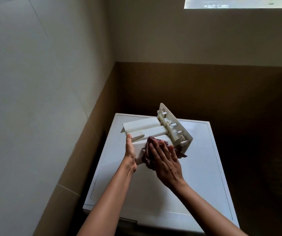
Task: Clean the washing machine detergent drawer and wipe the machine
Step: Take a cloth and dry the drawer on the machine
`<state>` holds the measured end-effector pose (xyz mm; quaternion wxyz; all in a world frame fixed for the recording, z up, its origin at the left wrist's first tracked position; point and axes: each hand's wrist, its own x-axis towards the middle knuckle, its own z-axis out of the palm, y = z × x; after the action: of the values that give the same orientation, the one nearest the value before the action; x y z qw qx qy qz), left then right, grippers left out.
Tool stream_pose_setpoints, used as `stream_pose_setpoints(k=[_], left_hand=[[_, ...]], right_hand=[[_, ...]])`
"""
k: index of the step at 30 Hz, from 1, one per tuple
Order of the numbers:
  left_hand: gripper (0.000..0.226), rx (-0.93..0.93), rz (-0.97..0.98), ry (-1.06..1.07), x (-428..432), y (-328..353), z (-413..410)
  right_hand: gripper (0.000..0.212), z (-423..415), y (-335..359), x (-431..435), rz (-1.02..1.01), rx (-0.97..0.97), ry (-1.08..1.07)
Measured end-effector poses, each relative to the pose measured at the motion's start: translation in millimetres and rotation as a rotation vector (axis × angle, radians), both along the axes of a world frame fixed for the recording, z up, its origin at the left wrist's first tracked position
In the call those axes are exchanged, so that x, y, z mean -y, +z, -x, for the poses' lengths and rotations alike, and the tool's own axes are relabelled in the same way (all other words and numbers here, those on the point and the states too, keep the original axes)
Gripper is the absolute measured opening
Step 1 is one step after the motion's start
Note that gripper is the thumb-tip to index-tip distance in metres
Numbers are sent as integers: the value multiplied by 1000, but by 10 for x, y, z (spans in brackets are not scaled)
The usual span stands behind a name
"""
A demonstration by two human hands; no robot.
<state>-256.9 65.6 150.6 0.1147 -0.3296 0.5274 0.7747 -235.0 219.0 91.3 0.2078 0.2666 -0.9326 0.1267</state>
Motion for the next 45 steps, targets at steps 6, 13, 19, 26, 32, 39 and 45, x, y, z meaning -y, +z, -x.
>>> stream_pose_setpoints(k=[6,13,19,26,32,39,45], left_hand=[[76,-36,-51,-119,-164,56,-17],[74,-40,-1,-30,-160,143,-84],[82,-5,253,18,-146,52,-69],[94,3,521,-158,-354,170,-159],[85,33,588,-218,-308,149,-173],[71,23,846,-323,-387,93,-266],[73,-64,976,-306,-331,56,-209]], right_hand=[[63,-72,74,346,144,112,-108],[47,233,14,-46,-60,-132,172],[46,321,114,-22,418,111,-192],[60,476,452,385,625,270,-334],[52,499,340,103,322,233,172],[46,803,406,99,724,535,-335],[50,658,574,243,660,360,71]])
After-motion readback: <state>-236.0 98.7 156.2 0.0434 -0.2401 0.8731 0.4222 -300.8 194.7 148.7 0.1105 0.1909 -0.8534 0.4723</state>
